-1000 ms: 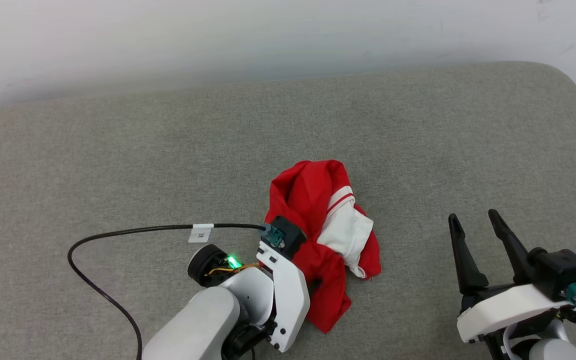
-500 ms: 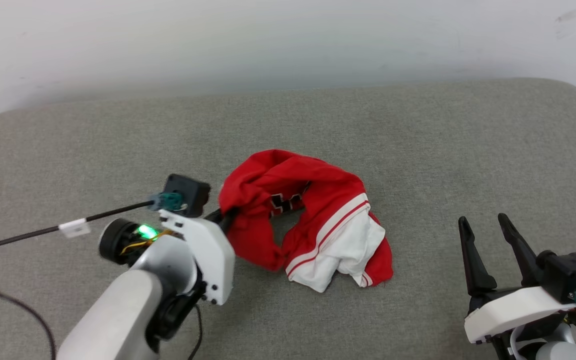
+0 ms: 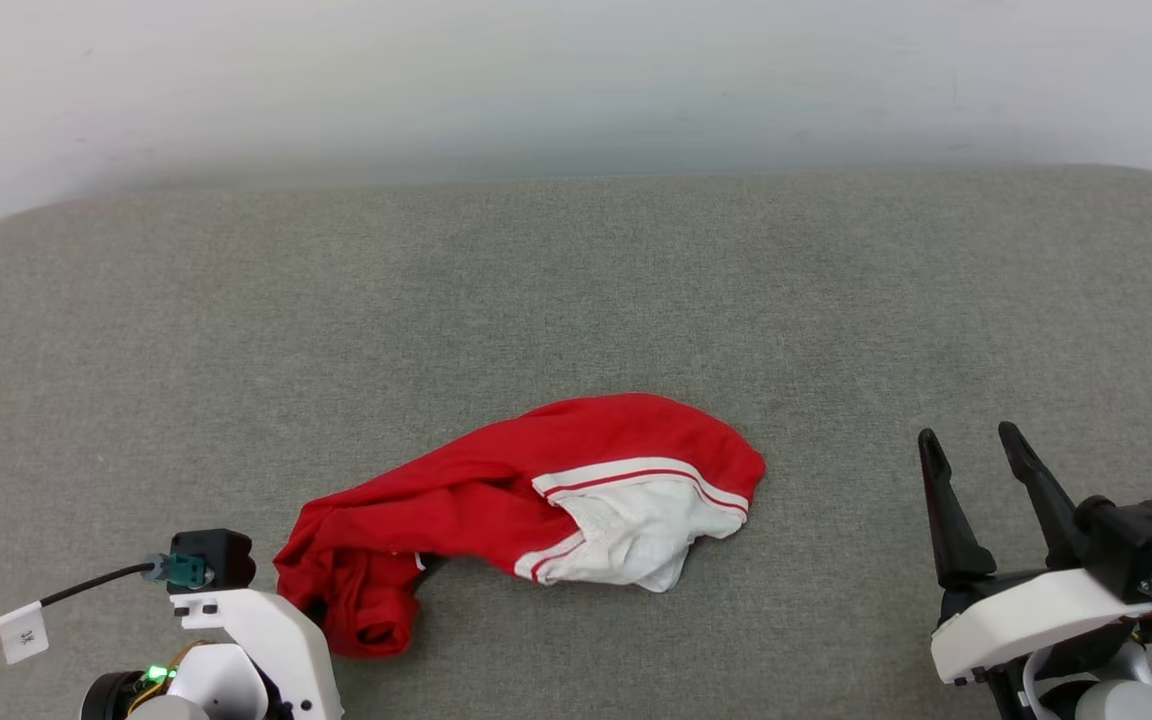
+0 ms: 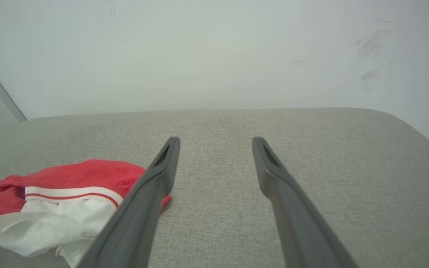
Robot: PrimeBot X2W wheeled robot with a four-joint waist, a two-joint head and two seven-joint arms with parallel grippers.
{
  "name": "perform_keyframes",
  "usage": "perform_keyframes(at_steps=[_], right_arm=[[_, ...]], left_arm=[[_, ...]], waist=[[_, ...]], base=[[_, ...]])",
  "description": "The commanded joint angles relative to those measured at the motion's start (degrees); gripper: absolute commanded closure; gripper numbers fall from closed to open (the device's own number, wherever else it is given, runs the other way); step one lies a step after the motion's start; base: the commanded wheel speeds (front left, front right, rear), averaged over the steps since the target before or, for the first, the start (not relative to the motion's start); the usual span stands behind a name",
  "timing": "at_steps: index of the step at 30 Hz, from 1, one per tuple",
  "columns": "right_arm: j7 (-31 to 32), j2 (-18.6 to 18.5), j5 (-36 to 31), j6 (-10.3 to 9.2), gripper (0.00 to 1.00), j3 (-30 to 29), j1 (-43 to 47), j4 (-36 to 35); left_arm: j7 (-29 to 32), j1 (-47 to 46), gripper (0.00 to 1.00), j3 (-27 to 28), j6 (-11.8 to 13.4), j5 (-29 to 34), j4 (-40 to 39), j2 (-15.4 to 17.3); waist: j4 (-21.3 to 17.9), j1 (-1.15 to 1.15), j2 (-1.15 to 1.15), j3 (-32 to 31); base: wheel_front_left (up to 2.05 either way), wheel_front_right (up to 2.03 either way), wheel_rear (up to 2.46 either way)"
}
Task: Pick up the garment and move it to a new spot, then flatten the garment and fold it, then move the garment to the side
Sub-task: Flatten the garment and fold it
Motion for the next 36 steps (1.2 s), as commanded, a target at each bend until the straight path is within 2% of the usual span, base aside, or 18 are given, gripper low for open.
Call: perform_keyframes(at_steps=[1, 7, 13, 16, 18, 22, 30, 31, 36], right_arm=[[0.21, 0.04, -0.24, -0.02, 0.0, -0.1, -0.23, -0.36], [1.0, 0.05, -1.15, -0.02, 0.0, -0.46, 0.72, -0.84], [1.97, 0.05, -1.39, -0.03, 0.0, -0.29, 2.04, -1.31], [2.34, 0.05, -1.41, -0.02, 0.0, -0.28, 2.61, -1.64], [2.55, 0.05, -1.39, -0.03, 0.0, -0.33, 2.96, -1.93], [2.99, 0.05, -1.48, -0.03, 0.0, -0.38, 3.43, -2.4], [3.34, 0.05, -1.4, -0.03, 0.0, -0.06, 3.47, -3.1], [3.34, 0.05, -1.4, -0.03, 0.0, -0.06, 3.47, -3.1], [3.06, 0.05, -0.74, -0.02, 0.0, 0.56, 2.21, -2.94]], left_arm=[[-1.57, -0.33, 0.0, 0.12, -0.5, -0.02, 0.96, -0.62], [-10.78, -2.09, 0.0, 0.92, 0.66, 2.75, 2.42, -2.98], [-19.9, -2.83, 0.0, 0.78, 1.79, 6.77, 0.23, -3.74], [-23.01, -2.94, 0.0, -0.32, 2.23, 9.11, -2.18, -4.0], [-23.07, -3.08, 0.0, -1.82, 1.62, 10.14, -3.93, -4.26], [-19.34, -4.07, 0.0, -5.87, -0.33, 11.48, -7.16, -4.1], [-3.36, -8.78, 0.0, -15.36, -6.92, 10.55, -10.0, -4.65], [-3.36, -8.78, 0.0, -15.36, -6.92, 10.55, -10.0, -4.65], [5.16, -12.36, 0.0, -19.01, -10.24, 8.97, -9.88, -5.17]], waist=[[0.18, 0.0, 0.0, -0.06], [0.83, 0.0, 0.0, -1.76], [1.04, 0.0, 0.0, -4.55], [1.02, 0.0, 0.0, -5.66], [1.04, 0.0, 0.0, -6.0], [0.9, 0.0, 0.0, -6.33], [0.34, 0.0, 0.0, -5.48], [0.34, 0.0, 0.0, -5.48], [-0.77, 0.0, 0.0, -3.49]], base=[[0.0, 0.0, 0.0], [0.0, 0.0, 0.0], [0.0, 0.0, 0.0], [0.0, 0.0, 0.0], [0.0, 0.0, 0.0], [0.0, 0.0, 0.0], [0.0, 0.0, 0.0], [0.0, 0.0, 0.0], [0.0, 0.0, 0.0]])
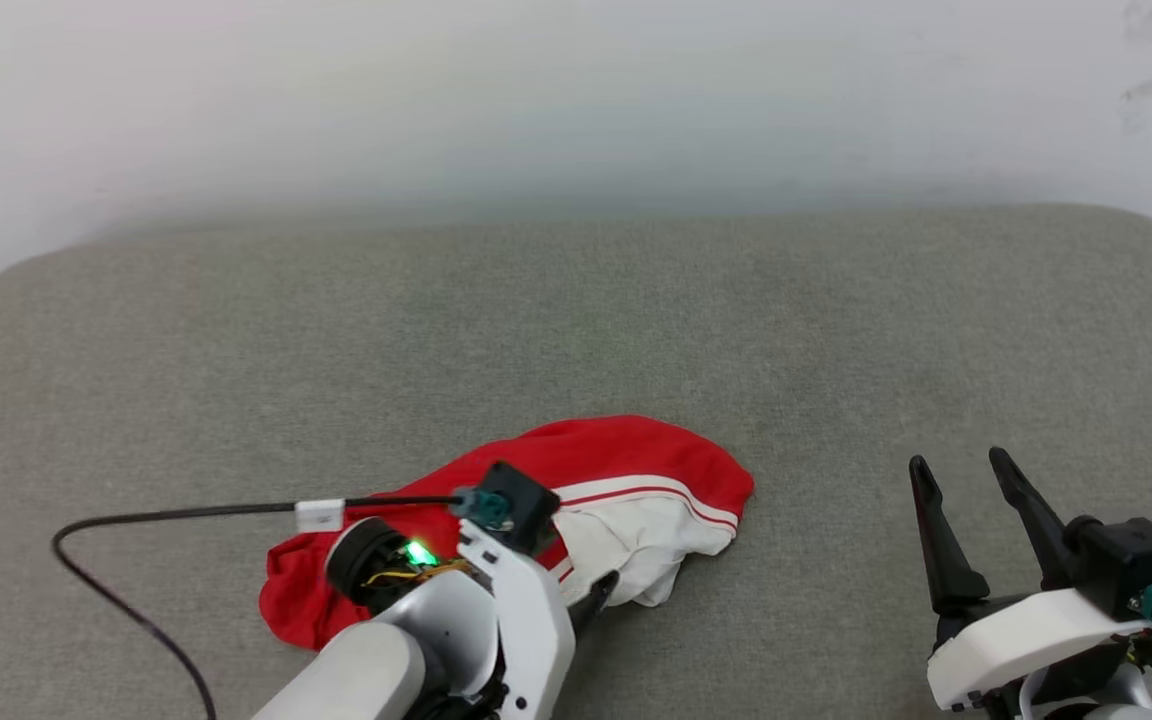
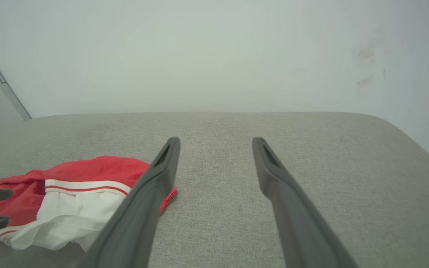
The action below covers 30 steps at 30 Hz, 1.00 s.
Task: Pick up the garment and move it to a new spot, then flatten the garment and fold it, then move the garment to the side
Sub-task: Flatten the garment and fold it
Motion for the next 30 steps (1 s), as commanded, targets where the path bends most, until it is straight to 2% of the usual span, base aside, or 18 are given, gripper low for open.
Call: perform_keyframes(at_steps=[1, 7, 8, 9, 10, 11, 13, 17, 22, 26, 30], right_arm=[[-0.32, 0.05, 0.11, -0.03, 0.0, 0.15, -0.99, 0.02], [-1.19, 0.04, 0.71, -0.03, 0.0, 0.31, -2.35, 1.04], [-1.32, 0.05, 0.9, -0.03, 0.0, 0.36, -2.53, 1.22], [-1.41, 0.05, 0.96, -0.03, 0.0, 0.45, -2.61, 1.34], [-1.63, 0.06, 1.03, -0.04, 0.0, 0.52, -2.77, 1.53], [-1.76, 0.05, 1.07, -0.03, 0.0, 0.54, -3.05, 1.7], [-1.99, 0.04, 1.14, -0.04, 0.0, 0.55, -3.59, 1.98], [-2.4, 0.05, 1.29, -0.04, 0.0, 0.17, -3.53, 2.76], [-2.58, 0.05, 1.72, -0.03, 0.0, -0.72, -2.99, 3.38], [-2.45, 0.05, 1.76, -0.03, 0.0, -0.8, -3.18, 3.57], [-2.39, 0.05, 1.86, -0.03, 0.0, -0.97, -3.08, 3.53]], left_arm=[[1.22, -1.15, 0.0, -0.71, -0.58, -0.23, 0.02, -0.04], [6.7, -4.22, 0.0, -4.41, -2.73, -0.06, 1.35, 0.48], [7.37, -4.58, 0.07, -4.9, -2.81, -0.18, 1.71, 0.57], [8.14, -4.93, 0.32, -5.4, -3.09, -0.24, 2.12, 0.73], [8.78, -5.36, 0.49, -5.85, -3.27, 0.04, 2.53, 1.06], [9.0, -5.74, 0.56, -6.13, -3.29, 0.08, 2.78, 1.13], [9.44, -6.34, 1.0, -6.69, -3.59, 0.19, 3.35, 1.37], [7.74, -7.06, 1.0, -6.44, -3.65, 0.54, 3.15, 1.86], [4.88, -7.85, 1.0, -4.63, -2.52, 1.62, 0.63, 3.57], [2.45, -7.58, 1.0, -1.43, 0.01, 2.39, -2.54, 6.21], [-0.07, -4.68, 1.0, 3.46, 4.39, 1.37, -5.09, 9.42]], waist=[[-0.66, 0.0, 0.0, 0.97], [-1.98, 0.0, 0.0, 3.34], [-2.19, 0.0, 0.0, 3.64], [-2.38, 0.0, 0.0, 3.95], [-2.56, 0.0, 0.0, 4.23], [-2.75, 0.0, 0.0, 4.48], [-2.98, 0.0, 0.0, 4.83], [-3.04, 0.0, 0.0, 4.96], [-1.81, 0.0, 0.0, 4.42], [-0.62, 0.0, 0.0, 3.81], [0.26, 0.0, 0.0, 3.43]], base=[[0.0, 0.0, 0.0], [0.0, 0.0, 0.0], [0.0, 0.0, 0.0], [0.0, 0.0, 0.0], [0.0, 0.0, 0.0], [0.0, 0.0, 0.0], [0.0, 0.0, 0.0], [0.0, 0.0, 0.0], [0.0, 0.0, 0.0], [0.0, 0.0, 0.0], [0.0, 0.0, 0.0]])
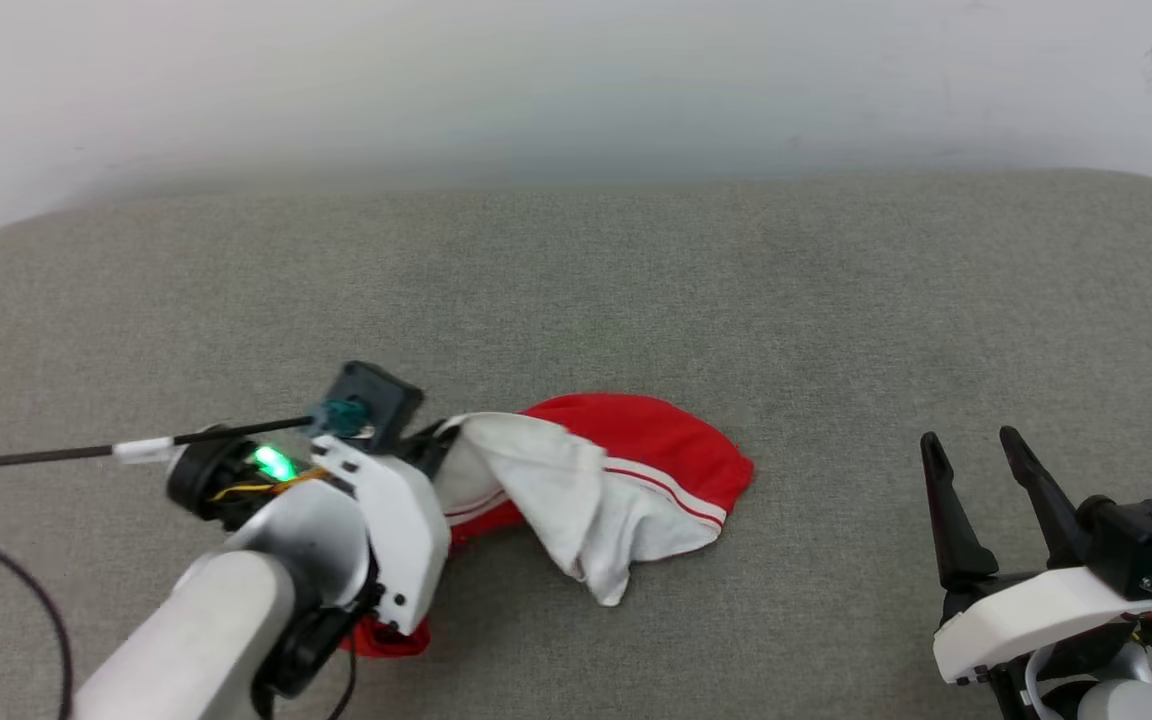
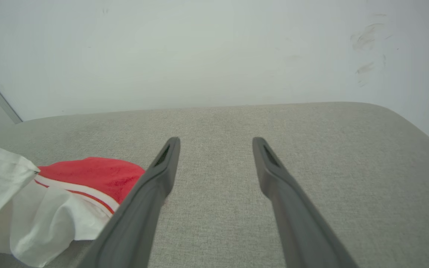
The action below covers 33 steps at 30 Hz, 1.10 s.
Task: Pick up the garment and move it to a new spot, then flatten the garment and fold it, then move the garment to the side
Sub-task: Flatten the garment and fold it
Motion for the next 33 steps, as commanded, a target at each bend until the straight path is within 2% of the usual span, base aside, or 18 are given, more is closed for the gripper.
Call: perform_keyframes(at_steps=[1, 5, 8, 10, 14, 15, 16, 17, 22, 33], right_arm=[[-0.02, 0.04, 0.36, -0.03, 0.0, -0.12, 0.16, -0.13], [0.21, 0.04, 0.4, -0.02, 0.0, 0.13, 0.11, -0.31], [0.5, 0.05, 0.32, -0.02, 0.0, 0.5, -0.41, -0.46], [0.48, 0.04, 0.18, -0.03, 0.0, 0.58, -0.89, -0.63], [0.91, 0.04, -0.3, -0.02, 0.0, 0.68, -1.31, -0.76], [0.95, 0.04, -0.43, -0.02, 0.0, 0.64, -1.31, -0.8], [1.01, 0.04, -0.5, -0.02, 0.0, 0.53, -1.3, -0.81], [1.05, 0.05, -0.6, -0.02, 0.0, 0.44, -1.28, -0.85], [1.28, 0.04, -0.86, -0.02, 0.0, 0.29, -0.52, -0.77], [2.81, 0.05, -1.64, -0.03, 0.0, 0.59, 1.77, -1.28]], left_arm=[[-1.14, 2.18, 1.0, 2.0, 1.88, -1.12, -0.52, 0.89], [-4.19, 7.55, 1.0, 8.68, 7.09, -5.03, 0.52, 2.48], [-7.26, 11.54, 1.0, 13.12, 9.53, -8.51, 3.75, 2.22], [-8.88, 13.83, 1.0, 14.75, 9.68, -10.76, 6.69, 1.42], [-10.81, 15.97, 1.0, 15.78, 8.42, -13.58, 12.66, -0.35], [-11.12, 16.17, 0.93, 15.79, 7.87, -14.19, 13.87, -0.89], [-11.68, 16.23, 0.58, 15.83, 7.51, -14.65, 14.76, -1.54], [-12.38, 16.02, 0.01, 15.89, 7.15, -14.87, 15.43, -1.96], [-18.63, 14.77, 0.0, 16.46, 6.08, -13.62, 16.71, -3.62], [-31.81, 13.47, 0.0, 13.75, 8.29, -4.38, 10.03, -4.88]], waist=[[0.41, 0.0, 0.0, -0.13], [0.78, 0.0, 0.0, 0.22], [0.75, 0.0, 0.0, 0.88], [0.68, 0.0, 0.0, 1.41], [0.4, 0.0, 0.0, 2.08], [0.36, 0.0, 0.0, 2.14], [0.37, 0.0, 0.0, 2.17], [0.41, 0.0, 0.0, 2.15], [0.65, 0.0, 0.0, 0.95], [1.09, 0.0, 0.0, -3.86]], base=[[0.0, 0.0, 0.0], [0.0, 0.0, 0.0], [0.0, 0.0, 0.0], [0.0, 0.0, 0.0], [0.0, 0.0, 0.0], [0.0, 0.0, 0.0], [0.0, 0.0, 0.0], [0.0, 0.0, 0.0], [0.0, 0.0, 0.0], [0.0, 0.0, 0.0]])
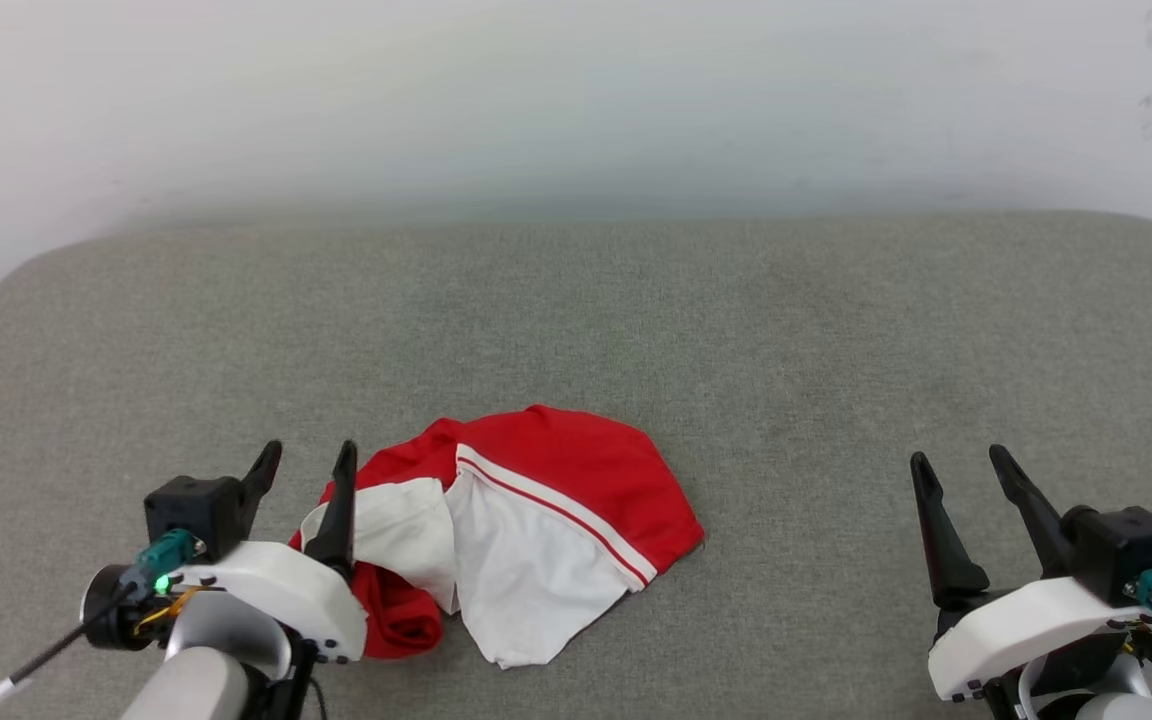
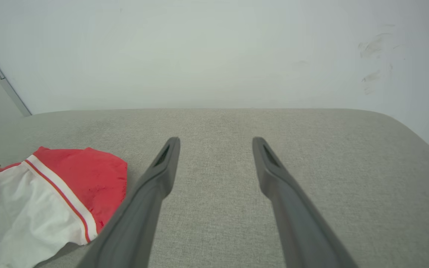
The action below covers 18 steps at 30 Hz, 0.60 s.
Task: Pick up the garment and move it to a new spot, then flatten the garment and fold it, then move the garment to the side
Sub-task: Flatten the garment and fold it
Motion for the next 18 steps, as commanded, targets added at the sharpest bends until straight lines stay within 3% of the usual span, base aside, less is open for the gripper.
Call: perform_keyframes(at_steps=[1, 12, 18], right_arm=[[0.58, 0.05, -0.51, -0.04, 0.0, 0.08, 1.47, -0.51], [4.34, 0.05, -1.2, -0.04, 0.0, 1.86, 0.4, 0.12], [13.93, -2.2, 1.01, -0.03, 0.0, 8.15, -5.19, 4.32]], left_arm=[[-4.33, 0.45, 0.0, -1.21, 1.42, 3.12, -2.78, -1.07], [-7.9, 1.29, 0.0, -3.52, 3.36, 6.99, -6.71, -2.21], [-7.81, -0.44, 0.0, -4.48, 3.11, 7.43, -7.28, -3.16]], waist=[[0.19, 0.0, 0.0, -1.86], [2.2, 0.0, 0.0, -1.84], [5.79, 0.0, 0.0, 1.35]], base=[[0.0, 0.0, 0.0], [0.0, 0.0, 0.0], [0.0, 0.0, 0.0]])
